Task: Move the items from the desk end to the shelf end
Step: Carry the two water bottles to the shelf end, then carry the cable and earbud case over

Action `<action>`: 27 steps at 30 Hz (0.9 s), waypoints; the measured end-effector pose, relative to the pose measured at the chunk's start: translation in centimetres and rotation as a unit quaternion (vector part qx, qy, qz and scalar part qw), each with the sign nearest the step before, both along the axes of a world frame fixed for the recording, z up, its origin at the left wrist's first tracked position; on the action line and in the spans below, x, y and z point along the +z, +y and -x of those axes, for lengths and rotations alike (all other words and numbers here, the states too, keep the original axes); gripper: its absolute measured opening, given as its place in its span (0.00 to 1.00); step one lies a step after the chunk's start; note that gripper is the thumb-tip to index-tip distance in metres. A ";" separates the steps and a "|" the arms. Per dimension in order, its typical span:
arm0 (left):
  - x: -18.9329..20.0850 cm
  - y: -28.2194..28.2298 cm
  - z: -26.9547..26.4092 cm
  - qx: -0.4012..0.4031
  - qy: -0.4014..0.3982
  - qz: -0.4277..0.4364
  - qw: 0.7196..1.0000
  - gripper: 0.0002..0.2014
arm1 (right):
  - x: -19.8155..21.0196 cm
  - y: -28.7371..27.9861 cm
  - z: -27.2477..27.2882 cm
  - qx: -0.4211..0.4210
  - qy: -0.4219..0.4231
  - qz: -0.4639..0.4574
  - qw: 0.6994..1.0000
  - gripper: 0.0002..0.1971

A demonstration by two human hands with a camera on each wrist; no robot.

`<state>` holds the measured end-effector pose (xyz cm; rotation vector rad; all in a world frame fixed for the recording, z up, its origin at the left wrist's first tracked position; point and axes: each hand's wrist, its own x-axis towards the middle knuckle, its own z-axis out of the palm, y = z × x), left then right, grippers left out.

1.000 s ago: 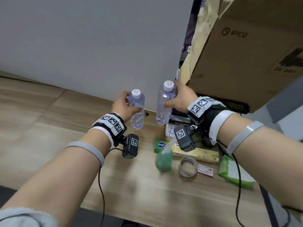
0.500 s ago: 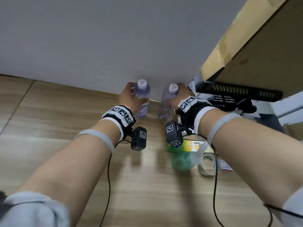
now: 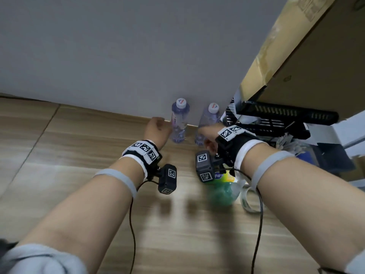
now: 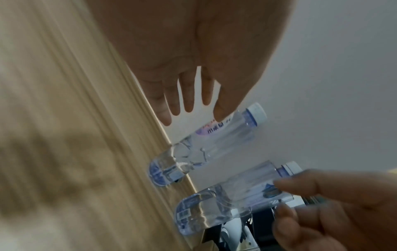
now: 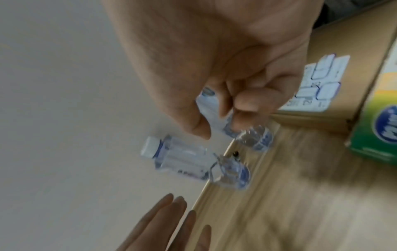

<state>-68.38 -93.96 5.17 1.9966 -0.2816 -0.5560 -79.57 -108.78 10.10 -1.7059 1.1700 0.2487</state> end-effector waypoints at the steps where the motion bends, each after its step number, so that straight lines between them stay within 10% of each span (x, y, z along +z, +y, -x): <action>1: 0.1 1.4 0.5 0.007 -0.006 -0.007 1.000 0.18 | 0.1 1.5 -0.1 0.020 0.006 -0.027 0.999 0.11; 14: 5.3 29.2 5.0 0.227 -0.021 0.045 0.973 0.08 | 5.2 24.6 -2.9 0.212 -0.196 -0.104 0.952 0.04; 27: 7.3 62.9 -3.5 0.371 -0.019 0.086 0.925 0.09 | 5.0 55.7 -16.9 0.237 -0.224 -0.197 0.925 0.01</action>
